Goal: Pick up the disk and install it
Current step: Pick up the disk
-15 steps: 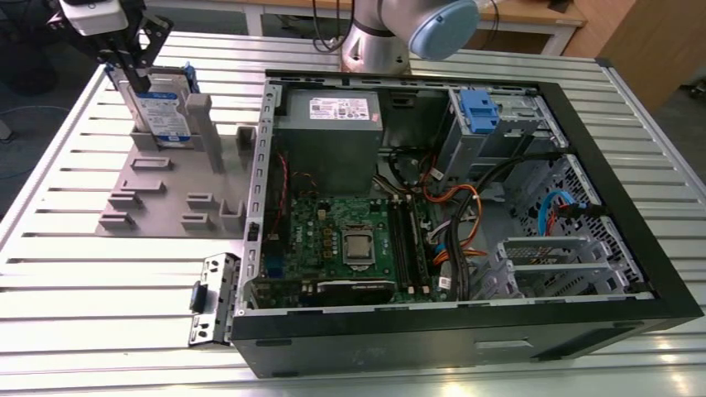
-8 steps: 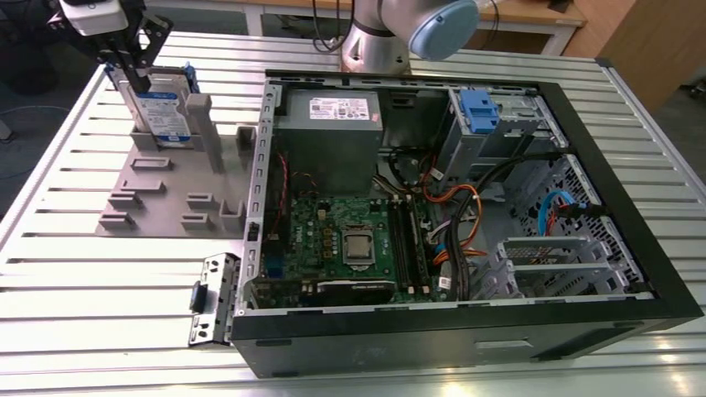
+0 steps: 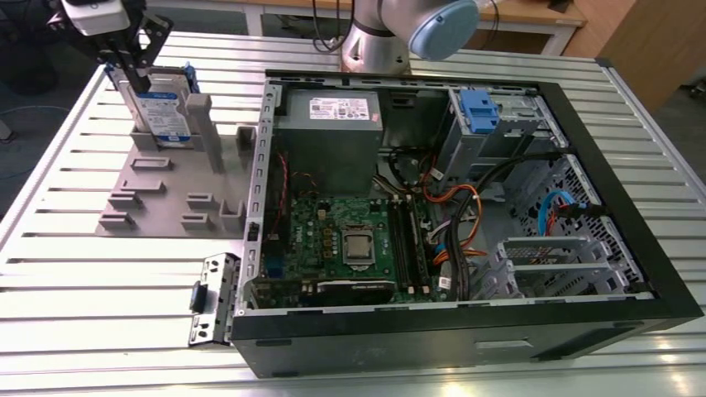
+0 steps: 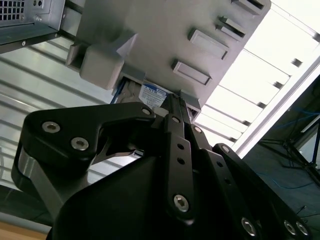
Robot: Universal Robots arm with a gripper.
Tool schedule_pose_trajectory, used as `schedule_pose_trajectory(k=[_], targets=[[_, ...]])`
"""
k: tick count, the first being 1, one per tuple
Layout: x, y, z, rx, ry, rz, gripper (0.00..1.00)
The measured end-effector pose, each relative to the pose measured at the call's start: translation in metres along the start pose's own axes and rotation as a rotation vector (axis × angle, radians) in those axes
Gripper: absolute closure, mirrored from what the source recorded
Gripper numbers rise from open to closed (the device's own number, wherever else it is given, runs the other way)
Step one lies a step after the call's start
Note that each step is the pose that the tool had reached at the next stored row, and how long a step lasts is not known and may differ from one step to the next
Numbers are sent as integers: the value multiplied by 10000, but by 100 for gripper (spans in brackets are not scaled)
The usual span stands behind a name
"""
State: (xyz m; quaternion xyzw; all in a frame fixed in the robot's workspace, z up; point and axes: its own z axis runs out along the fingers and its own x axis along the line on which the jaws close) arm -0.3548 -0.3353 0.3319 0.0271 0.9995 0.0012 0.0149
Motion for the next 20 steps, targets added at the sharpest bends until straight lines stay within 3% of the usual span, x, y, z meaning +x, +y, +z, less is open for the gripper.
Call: schedule_pose_trajectory(k=[10,20], targets=[[0,0,-1,-27,4,-916,90],[0,0,-1,-46,6,-1553,90]])
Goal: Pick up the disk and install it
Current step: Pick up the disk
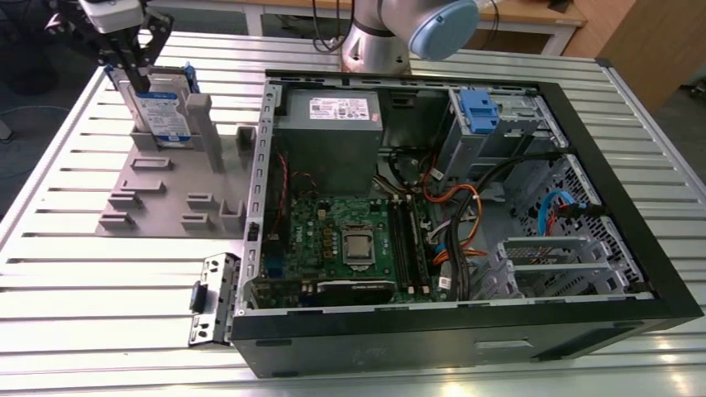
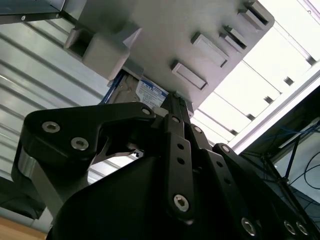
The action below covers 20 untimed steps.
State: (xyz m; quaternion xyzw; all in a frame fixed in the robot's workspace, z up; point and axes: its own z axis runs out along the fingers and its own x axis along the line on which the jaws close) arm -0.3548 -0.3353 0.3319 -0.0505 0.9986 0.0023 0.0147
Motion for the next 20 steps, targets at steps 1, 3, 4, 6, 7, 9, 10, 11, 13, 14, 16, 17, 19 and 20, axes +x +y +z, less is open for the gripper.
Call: schedule_pose_trajectory(k=[1,3,4,6,7,9,10,11,13,14,16,17,19,20], targets=[[0,0,0,-2,0,-58,90],[0,0,0,-6,0,-174,90],[0,0,0,-7,0,-231,90],[0,0,0,-10,1,-347,90],[0,0,0,-12,1,-403,90],[0,0,0,-15,2,-519,90],[0,0,0,-18,2,-577,90],[0,0,0,-19,2,-635,90],[0,0,0,-23,2,-749,90],[0,0,0,-24,3,-805,90],[0,0,0,-27,3,-915,90],[0,0,0,-29,3,-966,90],[0,0,0,-32,3,-1064,90],[0,0,0,-33,3,-1111,90]])
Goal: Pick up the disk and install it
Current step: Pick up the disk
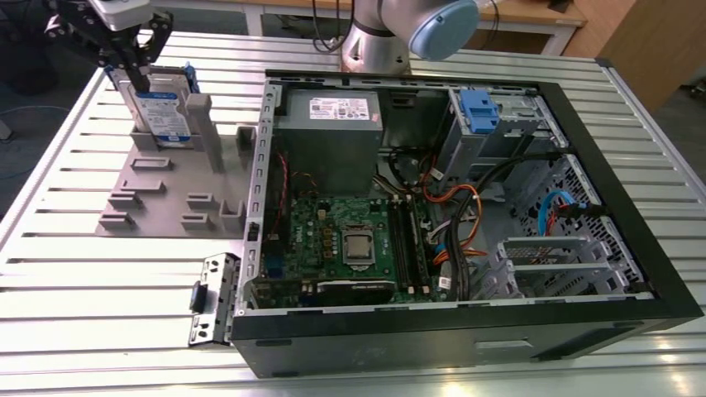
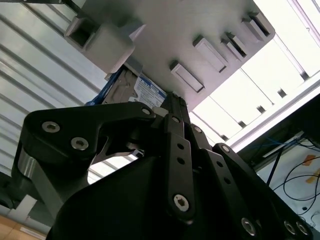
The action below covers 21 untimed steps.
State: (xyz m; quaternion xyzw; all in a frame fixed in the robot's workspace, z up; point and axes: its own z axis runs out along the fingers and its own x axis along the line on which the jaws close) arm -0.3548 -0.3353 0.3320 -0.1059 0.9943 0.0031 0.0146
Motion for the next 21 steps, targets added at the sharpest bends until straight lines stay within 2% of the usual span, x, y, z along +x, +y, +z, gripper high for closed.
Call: schedule_pose_trajectory(k=[21], targets=[[0,0,0,-23,2,-782,90]])
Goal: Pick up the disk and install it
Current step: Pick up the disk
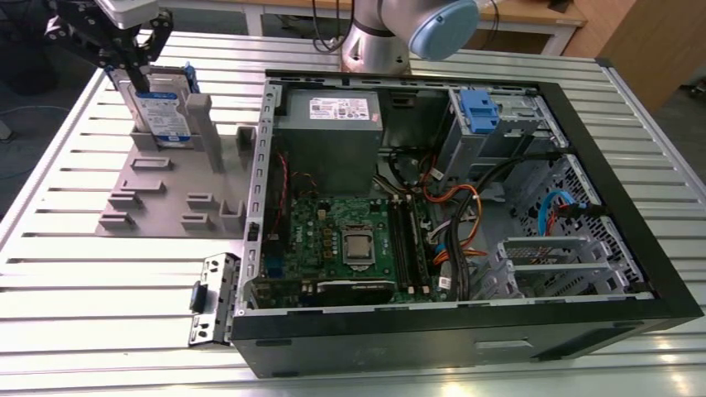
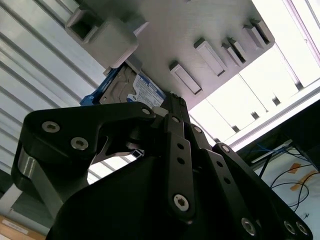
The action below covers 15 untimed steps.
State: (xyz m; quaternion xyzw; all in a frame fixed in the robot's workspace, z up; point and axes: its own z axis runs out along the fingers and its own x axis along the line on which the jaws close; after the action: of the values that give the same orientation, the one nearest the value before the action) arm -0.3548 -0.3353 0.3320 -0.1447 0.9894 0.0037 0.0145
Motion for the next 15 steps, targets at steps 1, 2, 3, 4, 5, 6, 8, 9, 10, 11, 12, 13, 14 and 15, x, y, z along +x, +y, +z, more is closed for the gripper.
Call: schedule_pose_trajectory(k=[1,2,3,4,5,6,8,9,10,11,12,13,14,15], targets=[[0,0,0,-1,0,-27,90],[0,0,0,-2,-1,-54,90],[0,0,0,-3,0,-80,90],[0,0,0,-4,0,-107,90],[0,0,0,-4,0,-134,90],[0,0,0,-5,0,-165,90],[0,0,0,-7,1,-242,90],[0,0,0,-9,0,-288,90],[0,0,0,-10,1,-339,90],[0,0,0,-12,1,-388,90],[0,0,0,-13,1,-434,90],[0,0,0,-14,2,-480,90],[0,0,0,-16,2,-522,90],[0,0,0,-17,1,-563,90]])
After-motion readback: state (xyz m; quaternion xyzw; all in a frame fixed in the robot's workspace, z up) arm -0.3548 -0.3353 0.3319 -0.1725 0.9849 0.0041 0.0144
